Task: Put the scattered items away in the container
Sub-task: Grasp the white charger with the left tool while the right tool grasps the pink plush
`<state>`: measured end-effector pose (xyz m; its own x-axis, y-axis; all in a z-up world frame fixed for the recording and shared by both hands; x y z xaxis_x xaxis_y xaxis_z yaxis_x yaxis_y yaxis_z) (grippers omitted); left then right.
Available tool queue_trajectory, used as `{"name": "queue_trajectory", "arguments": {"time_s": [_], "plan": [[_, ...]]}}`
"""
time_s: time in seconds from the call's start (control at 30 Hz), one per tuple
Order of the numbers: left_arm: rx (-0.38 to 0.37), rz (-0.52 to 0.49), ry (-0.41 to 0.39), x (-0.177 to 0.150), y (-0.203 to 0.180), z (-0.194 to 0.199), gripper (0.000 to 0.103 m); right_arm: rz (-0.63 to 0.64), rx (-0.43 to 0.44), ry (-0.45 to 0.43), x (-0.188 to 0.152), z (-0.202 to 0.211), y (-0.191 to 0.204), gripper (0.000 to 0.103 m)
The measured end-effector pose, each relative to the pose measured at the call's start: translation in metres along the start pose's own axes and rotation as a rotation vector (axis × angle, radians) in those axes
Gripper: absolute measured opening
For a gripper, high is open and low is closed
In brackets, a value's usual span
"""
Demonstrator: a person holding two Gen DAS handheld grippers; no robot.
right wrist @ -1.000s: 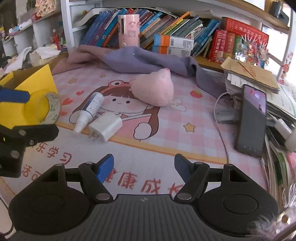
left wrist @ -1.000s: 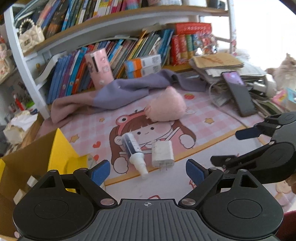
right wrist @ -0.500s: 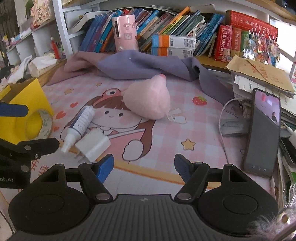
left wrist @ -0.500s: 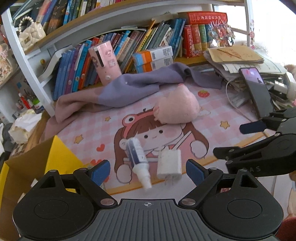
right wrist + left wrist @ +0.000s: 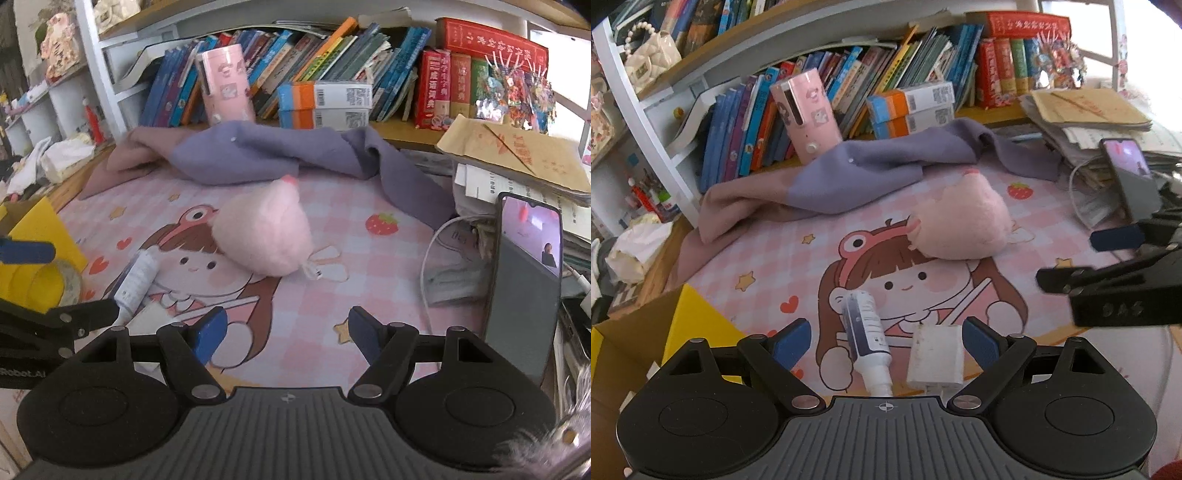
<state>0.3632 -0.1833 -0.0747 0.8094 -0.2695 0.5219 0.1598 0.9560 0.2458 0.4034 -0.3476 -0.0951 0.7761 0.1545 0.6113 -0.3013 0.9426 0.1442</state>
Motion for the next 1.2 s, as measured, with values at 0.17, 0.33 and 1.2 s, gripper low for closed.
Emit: {"name": "queue_trajectory", "arguments": {"time_s": [0.17, 0.33, 1.2], "plan": [[0.026, -0.007, 0.051, -0.005, 0.0, -0.02, 0.091, 0.015, 0.011, 0.017, 0.004, -0.012, -0.002, 0.071], [0.011, 0.02, 0.065, -0.006, -0.001, -0.027, 0.089, 0.068, 0.02, 0.021, 0.009, -0.026, 0.007, 0.071], [-0.158, -0.004, 0.222, 0.003, -0.034, -0.072, 0.052, 0.267, 0.063, -0.041, 0.079, -0.094, 0.019, 0.072]]}}
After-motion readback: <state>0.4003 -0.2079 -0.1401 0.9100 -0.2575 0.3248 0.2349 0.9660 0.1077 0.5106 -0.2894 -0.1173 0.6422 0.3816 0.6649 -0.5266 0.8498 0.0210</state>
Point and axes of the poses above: each gripper's, at about its wrist camera, not at the fingertips, and z roughly against the way its jaws point, y to its left, x to its top, the point moved 6 cm from there along -z, roughly the way its jaws point, and after that the axes turned 8 degrees about y, right-handed, at the moved point
